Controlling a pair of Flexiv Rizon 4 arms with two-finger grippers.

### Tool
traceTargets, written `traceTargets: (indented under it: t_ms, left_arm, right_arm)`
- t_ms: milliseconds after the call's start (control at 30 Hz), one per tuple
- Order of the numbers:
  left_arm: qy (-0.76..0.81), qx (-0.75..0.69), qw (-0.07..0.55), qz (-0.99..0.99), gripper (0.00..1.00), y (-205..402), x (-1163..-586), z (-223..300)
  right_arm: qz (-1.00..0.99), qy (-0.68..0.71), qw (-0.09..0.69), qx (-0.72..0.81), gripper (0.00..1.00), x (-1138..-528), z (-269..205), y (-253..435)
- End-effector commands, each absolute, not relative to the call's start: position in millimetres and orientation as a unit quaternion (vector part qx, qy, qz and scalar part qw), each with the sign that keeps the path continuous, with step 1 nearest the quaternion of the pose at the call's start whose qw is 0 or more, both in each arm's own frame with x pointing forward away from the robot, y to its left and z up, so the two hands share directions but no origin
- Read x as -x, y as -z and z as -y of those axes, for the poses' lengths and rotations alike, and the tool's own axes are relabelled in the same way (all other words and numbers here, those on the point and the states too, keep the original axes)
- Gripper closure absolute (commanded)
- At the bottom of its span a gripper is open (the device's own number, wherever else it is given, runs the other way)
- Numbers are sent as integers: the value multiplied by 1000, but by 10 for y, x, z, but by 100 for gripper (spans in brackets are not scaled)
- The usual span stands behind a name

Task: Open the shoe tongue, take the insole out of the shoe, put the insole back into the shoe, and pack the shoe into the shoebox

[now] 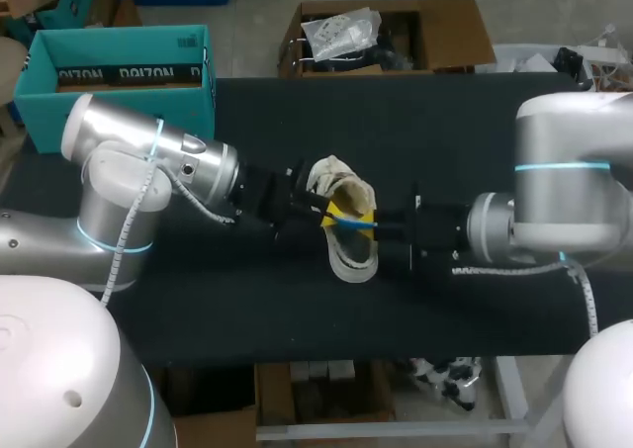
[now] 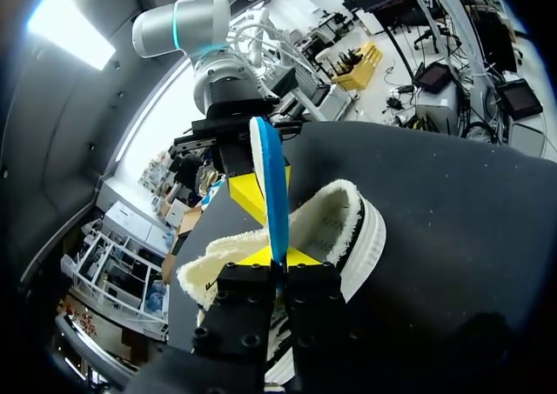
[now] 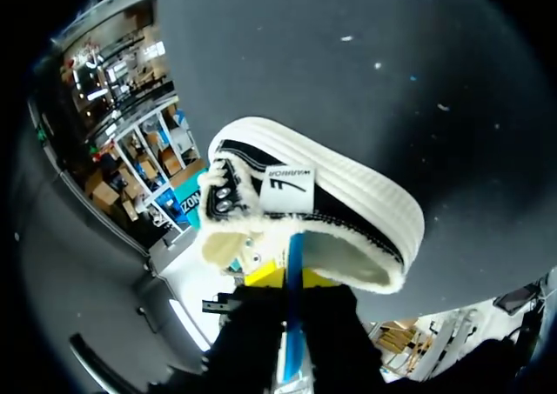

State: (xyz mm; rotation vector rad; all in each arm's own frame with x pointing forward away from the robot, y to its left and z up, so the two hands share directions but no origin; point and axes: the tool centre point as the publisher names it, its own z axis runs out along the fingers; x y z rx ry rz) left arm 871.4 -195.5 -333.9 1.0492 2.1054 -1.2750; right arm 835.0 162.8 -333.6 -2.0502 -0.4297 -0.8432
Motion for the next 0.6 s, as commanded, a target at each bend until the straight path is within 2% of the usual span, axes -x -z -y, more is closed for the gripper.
traceTargets:
  t_ms: [33, 233, 333, 400, 433, 533, 600]
  left_arm:
    - [462, -377, 236, -767, 100, 3381, -8732, 1962]
    - [460, -369, 238, -772, 100, 3420, -8801, 1965]
    - [460, -368, 237, -773, 93, 3439, -8820, 1978]
    - [459, -367, 236, -773, 85, 3447, -8830, 1983]
    - [459, -367, 236, -774, 76, 3450, -8835, 1984]
    - [460, -366, 235, -774, 55, 3451, -8839, 1983]
    - [461, -365, 236, -774, 52, 3434, -8832, 1966]
  right_arm:
    - [174, 338, 429, 819, 100, -8419, -1681, 3383]
    - [175, 339, 431, 818, 100, -8523, -1659, 3471]
    - [173, 339, 432, 818, 100, -8554, -1644, 3512]
    - [173, 338, 432, 818, 100, -8572, -1642, 3533]
    - [173, 338, 432, 818, 100, -8580, -1643, 3543]
    - [171, 333, 430, 821, 100, -8603, -1647, 3573]
    - [168, 329, 429, 825, 100, -8617, -1644, 3594]
